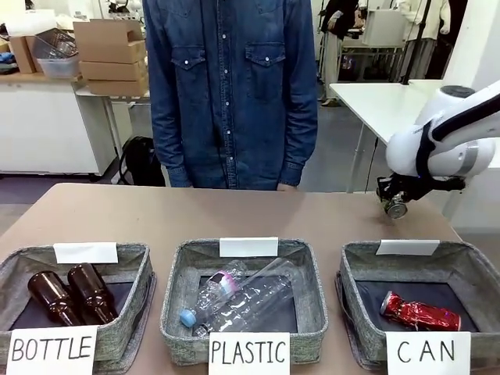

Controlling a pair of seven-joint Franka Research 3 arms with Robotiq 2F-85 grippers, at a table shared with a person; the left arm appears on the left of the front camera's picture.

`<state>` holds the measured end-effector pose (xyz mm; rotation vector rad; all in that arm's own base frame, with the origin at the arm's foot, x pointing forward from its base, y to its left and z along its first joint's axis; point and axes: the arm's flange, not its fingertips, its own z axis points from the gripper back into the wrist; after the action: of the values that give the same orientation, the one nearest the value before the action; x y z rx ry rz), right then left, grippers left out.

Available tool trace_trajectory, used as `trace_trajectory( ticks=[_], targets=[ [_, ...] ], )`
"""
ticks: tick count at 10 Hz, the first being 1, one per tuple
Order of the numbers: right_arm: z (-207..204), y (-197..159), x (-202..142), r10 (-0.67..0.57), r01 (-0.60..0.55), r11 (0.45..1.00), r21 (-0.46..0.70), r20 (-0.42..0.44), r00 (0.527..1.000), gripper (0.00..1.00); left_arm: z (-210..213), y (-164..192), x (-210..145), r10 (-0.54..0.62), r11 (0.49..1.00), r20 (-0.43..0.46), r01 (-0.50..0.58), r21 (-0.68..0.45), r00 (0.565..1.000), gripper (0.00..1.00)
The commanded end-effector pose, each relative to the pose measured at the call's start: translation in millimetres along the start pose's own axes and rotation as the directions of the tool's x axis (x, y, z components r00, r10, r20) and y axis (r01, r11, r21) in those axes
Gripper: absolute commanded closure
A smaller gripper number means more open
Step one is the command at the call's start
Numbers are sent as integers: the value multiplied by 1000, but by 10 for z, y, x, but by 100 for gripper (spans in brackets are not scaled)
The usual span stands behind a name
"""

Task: Sort the can waste into the basket.
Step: Pick up the can waste from the table and place it in the right Fabric basket.

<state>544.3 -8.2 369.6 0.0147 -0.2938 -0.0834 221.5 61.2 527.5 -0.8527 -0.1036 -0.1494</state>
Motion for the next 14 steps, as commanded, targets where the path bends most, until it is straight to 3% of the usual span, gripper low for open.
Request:
trace_trajectory(
  ticks=[1,2,4,5,6,7,9,10,14],
  targets=[
    [692,-103,-508,132,-131,989,75,-12,991,100,6,-22,-6,12,1000,-4,-12,6,1000,0],
    [962,-136,-757,212,-210,971,116,-10,977,100,6,-22,-6,12,1000,-4,-12,6,1000,0],
    [1449,-239,-1337,422,-411,891,196,-21,906,100,6,-22,-6,12,1000,-4,-12,6,1000,0],
    [1667,-281,-1619,553,-540,808,233,13,833,100,6,-22,-6,12,1000,-4,-12,6,1000,0],
    [1828,-312,-1896,693,-678,673,297,70,718,100,6,-22,-6,12,1000,-4,-12,6,1000,0],
    [1869,-283,-2177,801,-751,559,352,4,598,100,6,-22,-6,12,1000,-4,-12,6,1000,0],
    [1838,-131,-2546,877,-823,423,380,56,477,100,6,-22,-6,12,1000,-4,-12,6,1000,0],
    [1811,-53,-2675,897,-847,390,362,61,439,100,6,-22,-6,12,1000,-4,-12,6,1000,0],
    [1736,-64,-2777,889,-848,399,350,79,451,100,6,-22,-6,12,1000,-4,-12,6,1000,0]
  ],
)
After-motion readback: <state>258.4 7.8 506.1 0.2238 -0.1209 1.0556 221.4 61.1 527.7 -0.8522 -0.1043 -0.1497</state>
